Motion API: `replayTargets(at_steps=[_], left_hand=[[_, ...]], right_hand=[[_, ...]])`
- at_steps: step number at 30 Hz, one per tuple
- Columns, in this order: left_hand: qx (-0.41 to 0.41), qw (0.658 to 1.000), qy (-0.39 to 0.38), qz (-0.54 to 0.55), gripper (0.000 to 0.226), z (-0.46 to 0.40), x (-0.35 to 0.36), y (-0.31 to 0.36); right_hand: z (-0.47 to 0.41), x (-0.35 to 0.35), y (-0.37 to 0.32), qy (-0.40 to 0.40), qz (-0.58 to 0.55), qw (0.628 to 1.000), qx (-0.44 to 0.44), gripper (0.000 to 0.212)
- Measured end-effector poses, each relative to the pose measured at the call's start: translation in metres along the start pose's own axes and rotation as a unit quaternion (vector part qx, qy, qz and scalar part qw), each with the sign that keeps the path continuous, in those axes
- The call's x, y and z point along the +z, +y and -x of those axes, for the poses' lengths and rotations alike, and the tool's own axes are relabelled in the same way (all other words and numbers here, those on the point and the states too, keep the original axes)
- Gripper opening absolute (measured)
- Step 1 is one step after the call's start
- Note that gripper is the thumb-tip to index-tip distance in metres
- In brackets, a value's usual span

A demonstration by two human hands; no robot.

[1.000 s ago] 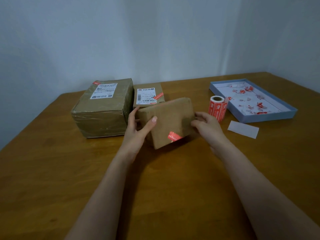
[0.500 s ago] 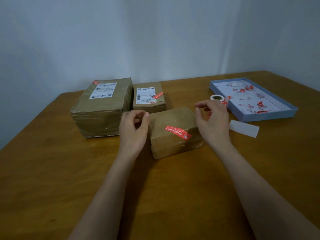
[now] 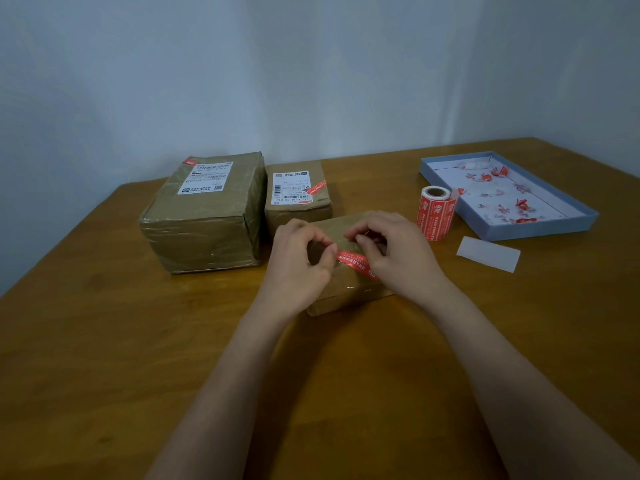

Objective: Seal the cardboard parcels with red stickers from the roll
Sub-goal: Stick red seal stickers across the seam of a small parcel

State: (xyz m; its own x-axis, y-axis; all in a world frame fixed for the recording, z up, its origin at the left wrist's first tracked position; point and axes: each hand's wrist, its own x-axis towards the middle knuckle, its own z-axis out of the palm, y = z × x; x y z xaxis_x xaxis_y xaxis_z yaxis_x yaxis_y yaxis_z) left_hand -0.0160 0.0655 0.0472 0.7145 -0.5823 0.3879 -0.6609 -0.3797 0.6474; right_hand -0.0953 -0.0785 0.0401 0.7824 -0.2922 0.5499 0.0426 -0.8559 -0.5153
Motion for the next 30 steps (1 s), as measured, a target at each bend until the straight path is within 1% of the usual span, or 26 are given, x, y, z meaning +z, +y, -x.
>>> replayTargets(at_steps=[3, 9, 17, 22, 26, 29, 30], left_hand=[[-0.017, 1.000, -0.003, -0.002, 0.001, 0.000, 0.001, 0.004], [-0.036, 0.999, -0.009, 0.008, 0.004, 0.001, 0.001, 0.009], [-0.040, 0.999, -0.020, 0.021, 0.005, 0.000, -0.001, 0.008], [-0.042, 0.998, -0.030, 0.041, 0.014, 0.000, -0.003, 0.007], [-0.041, 0.997, -0.041, 0.054, 0.025, -0.001, -0.002, 0.007], [-0.044, 0.995, -0.049, 0.074, 0.022, -0.001, -0.001, 0.003], [-0.051, 0.994, -0.052, 0.087, 0.025, -0.001, -0.001, 0.001]], right_hand=[[0.000, -0.002, -0.001, -0.010, -0.009, 1.000, 0.011, 0.020], [-0.002, -0.011, -0.005, -0.040, -0.057, 0.996, 0.052, 0.029], [0.000, -0.013, -0.011, -0.066, -0.055, 0.994, 0.074, 0.024], [0.000, -0.011, -0.011, -0.062, -0.044, 0.995, 0.067, 0.021], [-0.001, -0.007, -0.010, -0.057, -0.011, 0.997, 0.058, 0.019], [-0.002, -0.006, -0.013, -0.067, 0.023, 0.996, 0.056, 0.020], [-0.003, -0.006, -0.014, -0.075, 0.036, 0.995, 0.059, 0.021]])
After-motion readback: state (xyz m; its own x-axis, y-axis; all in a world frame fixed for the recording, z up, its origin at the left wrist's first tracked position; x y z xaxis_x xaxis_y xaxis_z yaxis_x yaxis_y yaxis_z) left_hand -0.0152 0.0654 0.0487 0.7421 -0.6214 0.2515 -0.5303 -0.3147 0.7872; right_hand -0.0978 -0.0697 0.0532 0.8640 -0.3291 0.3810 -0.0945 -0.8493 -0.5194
